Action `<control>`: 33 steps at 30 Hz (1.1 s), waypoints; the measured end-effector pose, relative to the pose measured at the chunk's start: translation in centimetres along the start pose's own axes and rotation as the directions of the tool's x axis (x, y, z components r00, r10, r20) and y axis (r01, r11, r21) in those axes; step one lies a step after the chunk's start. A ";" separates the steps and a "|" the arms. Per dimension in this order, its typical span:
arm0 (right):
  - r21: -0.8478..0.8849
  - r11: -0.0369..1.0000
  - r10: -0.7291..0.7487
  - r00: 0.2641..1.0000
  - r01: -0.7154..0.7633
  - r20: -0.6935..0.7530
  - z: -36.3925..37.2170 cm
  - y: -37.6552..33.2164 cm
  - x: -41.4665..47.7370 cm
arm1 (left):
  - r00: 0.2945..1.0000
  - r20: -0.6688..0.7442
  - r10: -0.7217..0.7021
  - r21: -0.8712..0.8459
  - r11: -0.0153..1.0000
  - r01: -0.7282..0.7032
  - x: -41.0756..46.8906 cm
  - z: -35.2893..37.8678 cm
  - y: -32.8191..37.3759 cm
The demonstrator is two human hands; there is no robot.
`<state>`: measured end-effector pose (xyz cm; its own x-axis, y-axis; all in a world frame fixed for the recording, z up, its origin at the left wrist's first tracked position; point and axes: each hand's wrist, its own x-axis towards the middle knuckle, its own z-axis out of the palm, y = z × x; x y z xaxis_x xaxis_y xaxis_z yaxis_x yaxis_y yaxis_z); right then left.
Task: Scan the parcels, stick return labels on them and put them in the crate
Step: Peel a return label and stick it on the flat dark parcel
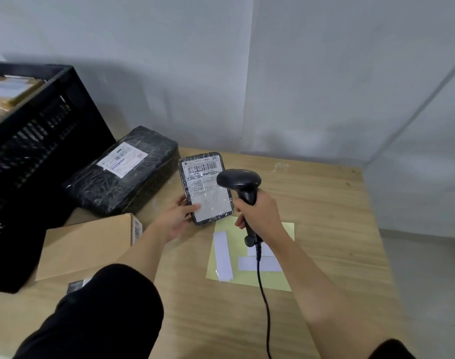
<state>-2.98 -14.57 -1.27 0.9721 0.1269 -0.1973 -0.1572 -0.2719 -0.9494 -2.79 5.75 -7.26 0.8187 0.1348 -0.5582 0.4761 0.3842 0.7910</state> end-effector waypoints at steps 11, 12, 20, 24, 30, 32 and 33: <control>-0.044 0.998 -0.038 0.997 0.035 -0.069 0.6 -0.9 -0.5 | 0.997 0.075 -0.009 0.016 1.000 0.008 0.3 -1.0 0.1; -0.047 0.998 -0.038 0.997 0.035 -0.069 0.6 -0.9 -0.5 | 0.997 0.073 -0.011 0.016 1.000 0.010 0.3 -1.0 0.1; -0.056 0.997 -0.055 0.995 0.051 -0.078 0.2 -0.9 -0.6 | 0.998 0.066 -0.013 0.007 1.000 0.013 0.6 -1.0 0.0; -0.062 0.996 -0.063 0.995 0.058 -0.072 0.2 -0.7 -0.6 | 0.998 0.066 -0.010 -0.005 1.000 0.010 0.6 -0.9 0.0; -0.045 0.997 -0.071 0.995 0.068 -0.075 0.1 -0.5 -0.6 | 0.998 0.059 -0.009 -0.013 1.000 0.010 0.5 -0.6 0.1; -0.027 0.997 -0.074 0.995 0.073 -0.073 0.1 -0.4 -0.5 | 0.998 0.060 -0.008 -0.013 1.000 0.009 0.4 -0.5 0.1; -0.021 0.997 -0.073 0.995 0.071 -0.071 0.0 -0.3 -0.4 | 0.998 0.061 -0.007 -0.010 1.000 0.007 0.4 -0.5 0.1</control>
<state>-3.35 -14.50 -0.90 0.9909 0.0781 -0.1098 -0.0838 -0.2817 -0.9558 -2.56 6.27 -7.47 0.8336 0.0761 -0.5471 0.4788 0.3944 0.7843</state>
